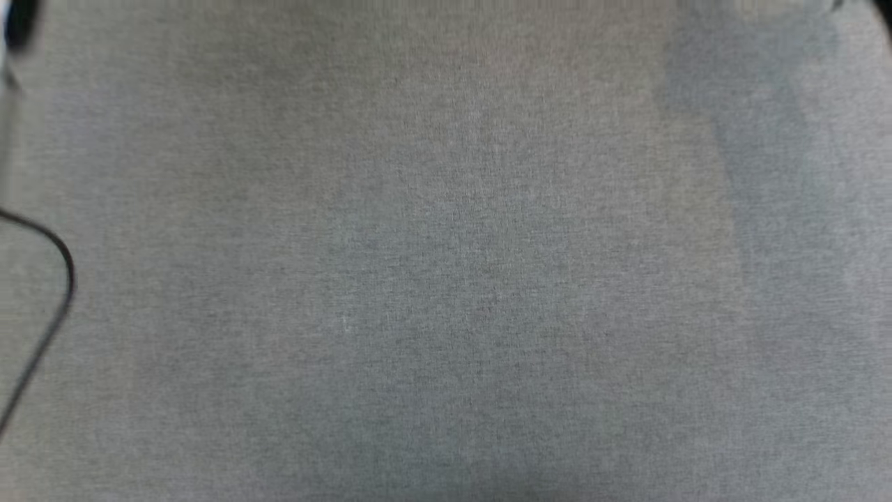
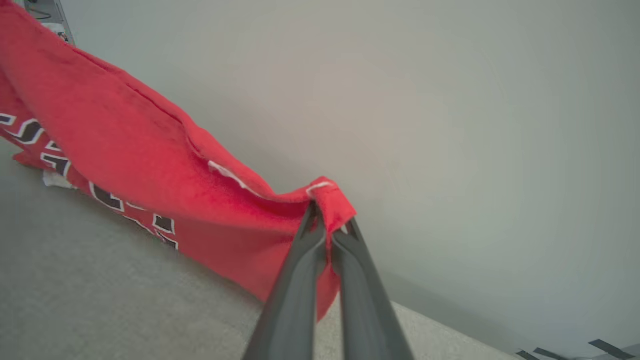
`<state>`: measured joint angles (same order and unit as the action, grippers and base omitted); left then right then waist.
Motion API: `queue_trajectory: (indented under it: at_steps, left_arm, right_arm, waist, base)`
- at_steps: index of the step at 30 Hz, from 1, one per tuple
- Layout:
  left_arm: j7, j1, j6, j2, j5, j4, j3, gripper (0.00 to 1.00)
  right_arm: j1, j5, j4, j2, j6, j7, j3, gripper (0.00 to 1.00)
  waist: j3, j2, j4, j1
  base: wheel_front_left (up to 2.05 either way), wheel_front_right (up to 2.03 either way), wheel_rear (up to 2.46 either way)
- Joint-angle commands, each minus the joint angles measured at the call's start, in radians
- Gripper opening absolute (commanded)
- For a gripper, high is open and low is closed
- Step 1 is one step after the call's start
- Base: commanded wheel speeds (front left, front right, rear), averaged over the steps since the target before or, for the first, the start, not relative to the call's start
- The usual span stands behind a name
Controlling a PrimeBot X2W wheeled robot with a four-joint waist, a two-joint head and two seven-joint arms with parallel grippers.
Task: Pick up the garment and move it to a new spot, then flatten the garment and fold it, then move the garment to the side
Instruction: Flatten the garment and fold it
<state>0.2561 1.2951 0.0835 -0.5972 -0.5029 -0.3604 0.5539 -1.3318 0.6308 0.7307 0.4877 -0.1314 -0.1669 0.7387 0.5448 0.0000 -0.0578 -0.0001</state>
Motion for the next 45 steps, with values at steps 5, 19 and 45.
queue_trajectory:
  at_steps: [5, 19, 45]
  left_arm:
    - [0.006, -0.294, -0.057, -0.031, -0.013, 0.119, -0.043, 0.0]
    - [-0.014, -1.065, -0.217, -0.064, -0.135, 0.341, 0.014, 0.0]
    - [-0.243, -1.509, -0.213, -0.135, -0.457, 0.46, 0.085, 0.0]
  right_arm:
    - [0.191, 0.077, -0.081, 0.058, 0.001, 0.017, 0.091, 0.0]
    - [0.69, 0.167, -0.278, 0.205, 0.001, 0.049, 0.132, 0.0]
    - [1.439, 0.173, -0.616, 0.235, 0.001, 0.289, -0.248, 0.0]
  waist:
    - [-0.175, 0.0, 0.025, 0.0001]
    - [-0.381, 0.0, 0.059, 0.0001]
    - [-0.478, 0.0, 0.064, 0.0001]
  base:
    - [0.0, 0.0, 0.0]
    - [0.0, 0.0, 0.0]
    - [0.0, 0.0, 0.0]
